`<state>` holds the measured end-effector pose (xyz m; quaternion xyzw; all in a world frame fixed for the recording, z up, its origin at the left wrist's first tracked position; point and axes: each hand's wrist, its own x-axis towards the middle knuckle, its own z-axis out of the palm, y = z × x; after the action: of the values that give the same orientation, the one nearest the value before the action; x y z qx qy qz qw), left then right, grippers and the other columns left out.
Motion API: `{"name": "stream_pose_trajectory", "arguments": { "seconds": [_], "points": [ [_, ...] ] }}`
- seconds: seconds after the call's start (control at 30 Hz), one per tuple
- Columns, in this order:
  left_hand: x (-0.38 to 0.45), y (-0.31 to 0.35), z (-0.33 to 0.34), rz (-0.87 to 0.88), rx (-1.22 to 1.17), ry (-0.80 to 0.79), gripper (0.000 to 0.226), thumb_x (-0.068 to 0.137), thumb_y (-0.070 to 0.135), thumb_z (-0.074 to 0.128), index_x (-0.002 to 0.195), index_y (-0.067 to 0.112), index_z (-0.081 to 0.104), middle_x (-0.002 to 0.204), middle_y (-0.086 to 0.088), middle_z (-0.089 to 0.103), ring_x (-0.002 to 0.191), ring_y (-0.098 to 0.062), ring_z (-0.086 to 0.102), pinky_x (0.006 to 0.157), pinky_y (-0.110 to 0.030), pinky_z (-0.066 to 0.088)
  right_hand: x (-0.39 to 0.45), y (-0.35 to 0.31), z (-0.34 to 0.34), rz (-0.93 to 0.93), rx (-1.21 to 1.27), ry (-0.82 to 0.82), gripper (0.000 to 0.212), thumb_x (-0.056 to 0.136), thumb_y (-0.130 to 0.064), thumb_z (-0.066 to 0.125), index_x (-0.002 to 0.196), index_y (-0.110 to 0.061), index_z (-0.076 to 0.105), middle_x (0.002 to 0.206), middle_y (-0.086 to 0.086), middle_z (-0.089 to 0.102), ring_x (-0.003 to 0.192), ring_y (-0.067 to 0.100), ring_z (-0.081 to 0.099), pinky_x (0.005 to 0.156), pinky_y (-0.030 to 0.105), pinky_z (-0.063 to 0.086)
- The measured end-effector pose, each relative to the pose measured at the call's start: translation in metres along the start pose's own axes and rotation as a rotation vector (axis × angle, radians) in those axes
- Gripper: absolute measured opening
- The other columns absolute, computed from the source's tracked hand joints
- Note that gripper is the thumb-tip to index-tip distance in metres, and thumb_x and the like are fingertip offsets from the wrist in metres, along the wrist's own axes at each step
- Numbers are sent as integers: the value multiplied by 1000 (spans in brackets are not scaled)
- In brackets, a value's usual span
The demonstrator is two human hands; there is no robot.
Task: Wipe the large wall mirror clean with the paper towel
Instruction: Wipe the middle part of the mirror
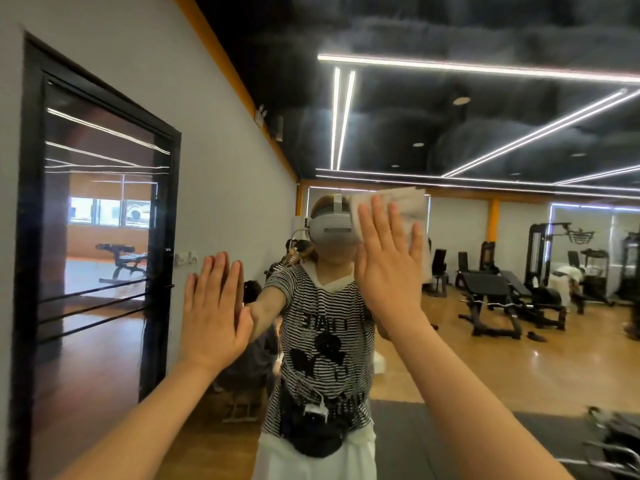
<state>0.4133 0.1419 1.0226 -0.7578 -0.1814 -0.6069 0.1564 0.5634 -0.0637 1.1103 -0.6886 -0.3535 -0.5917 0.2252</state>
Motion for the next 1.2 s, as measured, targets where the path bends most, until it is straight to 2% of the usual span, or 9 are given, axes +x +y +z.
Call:
{"name": "stream_pose_trajectory", "arguments": {
  "seconds": [0.1,0.17,0.27,0.43,0.57,0.7,0.83,1.03,1.2],
  "points": [
    [1,0,0,4,-1,-3,71,87,35,36,151,6,20,156,-19,22,150,-17,-8,121,-36,-6,-4,31,-12,130,-11,-32,57,102,-33,21,155,-23,3,162,0,1,148,15,-6,118,36,-11],
    [1,0,1,2,-12,4,72,87,35,35,151,7,18,157,-18,21,150,-17,-8,121,-37,-4,-6,46,-21,247,18,-38,57,100,-37,14,154,-24,0,163,-1,-2,147,14,-9,115,31,-19],
    [0,1,2,4,-4,13,72,87,34,35,151,7,17,157,-19,20,150,-20,-7,120,-42,-1,-3,39,-22,360,51,26,60,98,-37,13,156,-21,7,163,1,2,149,19,-2,117,41,-10],
    [-2,3,3,3,6,29,72,86,33,36,151,5,18,157,-20,20,150,-22,-6,120,-43,-1,15,-15,-12,640,133,50,60,103,-37,18,155,-18,-6,163,5,-7,149,24,-8,118,57,-3],
    [-1,3,2,16,-3,39,73,86,32,37,151,6,16,157,-20,20,150,-22,-5,120,-42,-1,21,-78,3,377,104,-56,62,100,-43,11,150,-20,-18,160,5,-20,147,24,-19,115,55,-9],
    [-1,0,1,24,-28,45,72,86,32,37,151,7,17,156,-19,21,150,-20,-5,120,-42,-2,20,-108,21,134,79,-34,61,98,-44,8,152,-19,-8,157,2,-18,144,18,-24,115,51,-15],
    [0,-1,0,23,-36,32,71,86,32,37,150,7,22,157,-19,22,150,-20,-4,120,-42,-1,14,-70,19,-10,26,14,57,100,-38,21,151,-17,10,158,4,4,147,19,4,117,51,4],
    [0,1,-2,21,-33,19,71,86,32,37,150,5,22,156,-20,23,150,-20,-6,121,-40,-4,3,1,-6,252,59,-45,58,101,-43,10,153,-23,-6,158,-2,-15,146,14,-13,119,48,-4],
    [-1,3,-2,27,-20,48,70,87,32,36,149,5,21,156,-19,22,150,-20,-7,120,-41,-3,0,6,-12,349,85,22,56,101,-40,11,153,-23,-2,162,-2,-6,148,16,-9,116,40,-12]
  ]
}}
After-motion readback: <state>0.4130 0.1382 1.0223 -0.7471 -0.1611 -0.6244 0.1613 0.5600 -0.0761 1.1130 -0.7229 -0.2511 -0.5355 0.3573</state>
